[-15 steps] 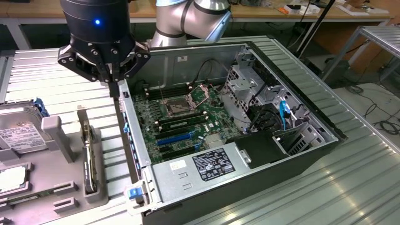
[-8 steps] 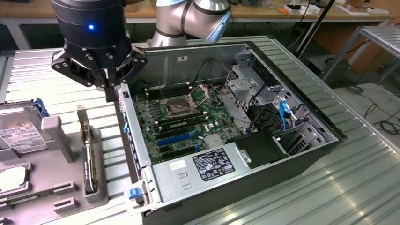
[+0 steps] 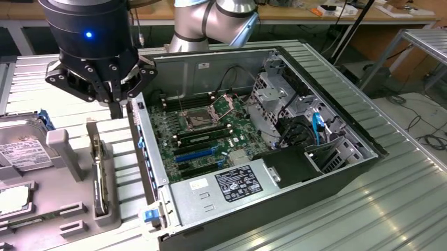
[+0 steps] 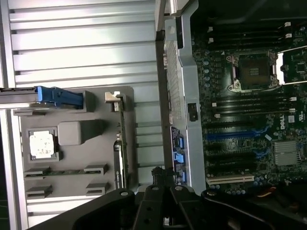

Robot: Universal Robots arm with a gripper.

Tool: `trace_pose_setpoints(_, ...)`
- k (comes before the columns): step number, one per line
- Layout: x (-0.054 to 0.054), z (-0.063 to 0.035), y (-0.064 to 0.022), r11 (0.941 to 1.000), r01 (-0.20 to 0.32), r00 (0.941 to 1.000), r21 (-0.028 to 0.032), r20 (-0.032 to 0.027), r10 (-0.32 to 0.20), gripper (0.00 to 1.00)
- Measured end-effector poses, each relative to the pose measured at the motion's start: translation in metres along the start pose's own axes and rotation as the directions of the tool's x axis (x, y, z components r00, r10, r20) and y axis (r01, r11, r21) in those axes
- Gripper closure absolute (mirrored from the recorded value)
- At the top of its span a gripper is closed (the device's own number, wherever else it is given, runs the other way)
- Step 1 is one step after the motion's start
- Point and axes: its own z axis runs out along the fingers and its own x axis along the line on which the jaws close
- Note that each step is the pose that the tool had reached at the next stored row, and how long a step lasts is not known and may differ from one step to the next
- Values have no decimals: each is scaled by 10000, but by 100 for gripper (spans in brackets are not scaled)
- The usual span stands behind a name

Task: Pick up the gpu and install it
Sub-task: 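Reach for the gpu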

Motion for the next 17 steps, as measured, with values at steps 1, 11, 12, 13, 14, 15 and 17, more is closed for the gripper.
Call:
trace_pose_setpoints(1,26,-1,-6,10000,-1,10000,0,0,1,89)
trace_pose_setpoints(11,274,-10,-74,10000,-1,10000,0,0,1,89)
trace_pose_setpoints(12,294,-11,-81,10000,-1,10000,0,0,1,89)
trace_pose_setpoints(13,314,-11,-87,10000,-1,10000,-1,1,1,89)
trace_pose_setpoints(14,347,-13,-96,10000,0,10000,1,0,0,89)
trace_pose_setpoints(15,389,-14,-109,10000,-1,10000,0,0,1,89)
trace_pose_setpoints(17,444,-16,-125,10000,-1,10000,0,0,1,89)
